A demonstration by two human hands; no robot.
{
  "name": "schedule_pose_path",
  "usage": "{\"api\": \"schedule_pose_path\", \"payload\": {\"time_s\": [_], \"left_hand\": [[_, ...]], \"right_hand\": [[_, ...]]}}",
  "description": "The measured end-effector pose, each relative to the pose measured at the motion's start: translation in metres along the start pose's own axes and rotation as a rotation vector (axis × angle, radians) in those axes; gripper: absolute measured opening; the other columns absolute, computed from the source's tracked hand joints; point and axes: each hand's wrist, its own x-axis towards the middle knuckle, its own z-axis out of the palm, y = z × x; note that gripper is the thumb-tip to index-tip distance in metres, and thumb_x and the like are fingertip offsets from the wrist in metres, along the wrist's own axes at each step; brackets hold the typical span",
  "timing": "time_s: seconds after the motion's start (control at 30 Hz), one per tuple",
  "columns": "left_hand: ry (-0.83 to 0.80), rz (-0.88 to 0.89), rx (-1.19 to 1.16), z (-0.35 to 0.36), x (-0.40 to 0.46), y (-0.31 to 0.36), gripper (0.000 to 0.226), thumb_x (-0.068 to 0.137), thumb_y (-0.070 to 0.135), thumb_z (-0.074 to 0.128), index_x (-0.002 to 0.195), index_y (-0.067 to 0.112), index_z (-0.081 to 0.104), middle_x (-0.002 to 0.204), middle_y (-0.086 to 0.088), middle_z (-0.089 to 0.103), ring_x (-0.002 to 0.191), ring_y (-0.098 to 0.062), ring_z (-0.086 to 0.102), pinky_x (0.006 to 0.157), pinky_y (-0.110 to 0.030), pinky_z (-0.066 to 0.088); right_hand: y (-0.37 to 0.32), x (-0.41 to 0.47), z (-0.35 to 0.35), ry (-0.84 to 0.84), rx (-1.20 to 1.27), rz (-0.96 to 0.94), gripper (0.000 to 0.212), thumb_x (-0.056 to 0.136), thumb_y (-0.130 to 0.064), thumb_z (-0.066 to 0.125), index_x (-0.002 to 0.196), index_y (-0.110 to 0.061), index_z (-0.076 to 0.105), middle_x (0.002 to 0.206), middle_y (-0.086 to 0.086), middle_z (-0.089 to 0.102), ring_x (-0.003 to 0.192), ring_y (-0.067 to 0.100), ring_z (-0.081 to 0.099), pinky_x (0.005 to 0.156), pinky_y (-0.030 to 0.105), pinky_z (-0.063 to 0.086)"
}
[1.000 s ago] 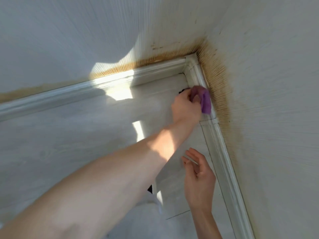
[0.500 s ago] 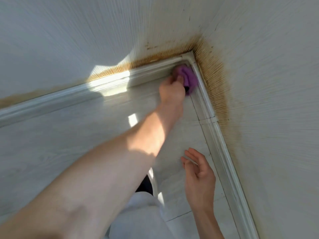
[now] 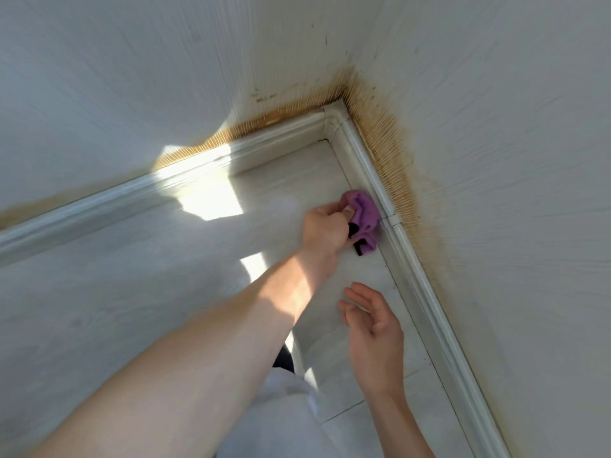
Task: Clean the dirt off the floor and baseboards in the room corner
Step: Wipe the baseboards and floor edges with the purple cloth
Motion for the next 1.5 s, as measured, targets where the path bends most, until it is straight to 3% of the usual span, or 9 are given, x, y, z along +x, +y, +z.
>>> {"api": "schedule_pose_path", "payload": {"time_s": [0.13,0.3,0.53,0.63,0.73,0.87,1.2,1.37,1.5], "left_hand": [[0.087,0.063,-0.063,-0.001,0.025,0.024,0.032,0.102,0.013,0.062,0.133,0.005,0.064,0.110,-0.014,0.074,0.101,-0.028,0.073,0.092,-0.047,0.061],[0.220,0.184,-0.146,0.003,0.055,0.068,0.026,0.099,0.004,0.061,0.125,0.003,0.065,0.106,-0.014,0.071,0.096,-0.029,0.071,0.089,-0.050,0.062],[-0.098,0.234,-0.349,-0.026,0.028,0.054,0.025,0.104,0.005,0.056,0.128,0.008,0.064,0.113,-0.014,0.073,0.101,-0.024,0.071,0.089,-0.038,0.061],[0.051,0.576,0.099,-0.052,-0.006,0.039,0.021,0.101,0.002,0.053,0.106,0.015,0.069,0.098,-0.005,0.074,0.093,-0.017,0.071,0.095,-0.044,0.058],[0.063,0.916,0.733,-0.069,-0.037,0.005,0.023,0.099,0.002,0.048,0.109,0.014,0.066,0.090,0.004,0.071,0.083,-0.009,0.066,0.079,-0.029,0.050],[-0.157,1.015,1.427,-0.053,-0.011,-0.045,0.030,0.102,0.013,0.059,0.131,0.009,0.064,0.139,-0.012,0.064,0.129,-0.029,0.061,0.104,-0.039,0.051],[-0.088,1.579,1.709,-0.061,0.039,-0.038,0.034,0.104,0.032,0.057,0.129,0.011,0.066,0.139,-0.007,0.065,0.137,-0.025,0.055,0.116,-0.047,0.043],[-0.130,1.518,1.745,-0.057,0.043,0.000,0.037,0.103,0.041,0.046,0.117,0.017,0.070,0.126,0.000,0.072,0.130,-0.021,0.061,0.116,-0.044,0.040],[0.061,1.150,1.705,-0.047,0.055,0.058,0.028,0.102,0.037,0.051,0.115,0.016,0.063,0.122,-0.007,0.065,0.114,-0.032,0.062,0.090,-0.045,0.051]], "right_hand": [[0.013,-0.013,-0.014,0.005,-0.041,0.002,0.029,0.098,-0.010,0.061,0.115,-0.033,0.068,0.112,-0.020,0.074,0.109,0.007,0.070,0.103,0.040,0.054],[0.031,-0.027,-0.031,0.019,-0.071,0.067,0.029,0.099,-0.010,0.061,0.115,-0.033,0.069,0.111,-0.021,0.073,0.106,0.005,0.071,0.101,0.042,0.055],[0.035,-0.029,-0.031,0.036,-0.043,0.097,0.029,0.099,-0.007,0.060,0.114,-0.030,0.069,0.111,-0.017,0.074,0.104,0.004,0.071,0.101,0.041,0.056],[0.034,-0.026,-0.029,0.028,-0.010,0.096,0.028,0.099,-0.006,0.060,0.113,-0.029,0.069,0.110,-0.015,0.075,0.104,0.006,0.071,0.102,0.040,0.055],[0.030,-0.022,-0.022,0.015,0.000,0.093,0.027,0.098,-0.007,0.061,0.110,-0.029,0.070,0.108,-0.015,0.075,0.104,0.007,0.071,0.102,0.040,0.055],[0.024,-0.016,-0.012,-0.016,0.015,0.081,0.025,0.098,-0.007,0.063,0.110,-0.028,0.071,0.107,-0.011,0.076,0.104,0.008,0.071,0.102,0.043,0.055],[0.030,-0.010,-0.018,-0.024,-0.017,0.098,0.023,0.098,-0.012,0.063,0.109,-0.031,0.071,0.106,-0.013,0.076,0.103,0.009,0.071,0.101,0.044,0.055],[0.035,-0.015,-0.017,-0.044,-0.027,0.102,0.021,0.100,-0.016,0.063,0.113,-0.031,0.069,0.107,-0.015,0.075,0.103,0.008,0.071,0.100,0.042,0.055],[0.039,-0.019,-0.021,-0.055,-0.028,0.105,0.021,0.101,-0.019,0.062,0.114,-0.034,0.068,0.108,-0.017,0.074,0.106,0.006,0.070,0.100,0.039,0.055]]}}
